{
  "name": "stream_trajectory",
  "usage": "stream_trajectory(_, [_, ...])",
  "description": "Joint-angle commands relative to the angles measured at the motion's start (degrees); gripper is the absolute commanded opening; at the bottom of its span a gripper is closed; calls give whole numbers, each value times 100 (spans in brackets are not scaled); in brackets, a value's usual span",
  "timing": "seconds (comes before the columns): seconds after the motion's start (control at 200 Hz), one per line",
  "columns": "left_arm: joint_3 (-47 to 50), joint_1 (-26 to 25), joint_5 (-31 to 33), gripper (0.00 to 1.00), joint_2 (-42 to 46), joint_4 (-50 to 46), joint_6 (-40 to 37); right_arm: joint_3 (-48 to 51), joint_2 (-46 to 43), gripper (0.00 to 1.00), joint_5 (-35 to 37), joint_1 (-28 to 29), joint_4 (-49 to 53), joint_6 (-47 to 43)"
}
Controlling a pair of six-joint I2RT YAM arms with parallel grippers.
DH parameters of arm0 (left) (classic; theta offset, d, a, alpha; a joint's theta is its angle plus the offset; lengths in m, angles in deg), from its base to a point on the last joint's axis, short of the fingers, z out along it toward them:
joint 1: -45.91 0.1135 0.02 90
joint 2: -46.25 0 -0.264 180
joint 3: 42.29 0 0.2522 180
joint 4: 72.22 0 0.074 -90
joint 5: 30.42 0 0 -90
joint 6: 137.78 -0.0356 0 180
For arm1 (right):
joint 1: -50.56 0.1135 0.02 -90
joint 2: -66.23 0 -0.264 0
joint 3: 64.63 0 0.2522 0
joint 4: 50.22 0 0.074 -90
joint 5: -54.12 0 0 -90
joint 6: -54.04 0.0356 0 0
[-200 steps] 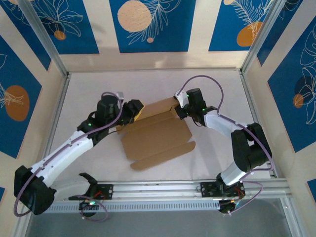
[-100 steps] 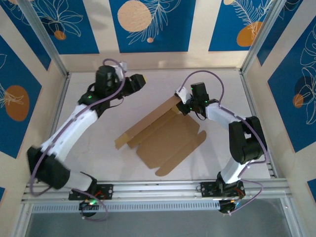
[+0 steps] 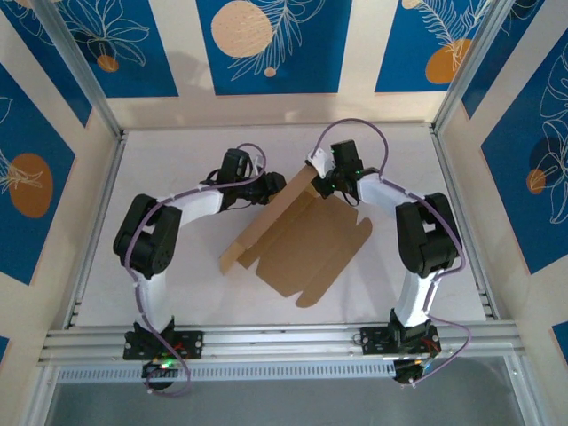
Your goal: Fold the paper box
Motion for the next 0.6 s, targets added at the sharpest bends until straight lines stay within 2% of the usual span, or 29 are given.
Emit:
stream_trajectory(0.0, [46,-318,-548,40,-135,1348,758,-278,293,12,880,322,162,171])
stream_trajectory(0.135, [36,-455,-486,40,-114,1431,889,-535,455,13,1258,346,333,600])
stream_trajectory(0.245, [10,-469,-423,40,-89,1309,871,-537,445,16,950,358,349,672])
stream_trajectory(0.53, [-172,-53,-68,40,497,-111,-86,255,-251,50,129,158,-336,524])
stream_trajectory(0.565, [-308,-4,15,40,598,-475,-325,368,-353,59,61,105,-434,561])
stream_trajectory(0.595, [-426,28,98,40,703,-808,-552,447,-439,73,3,72,-513,585])
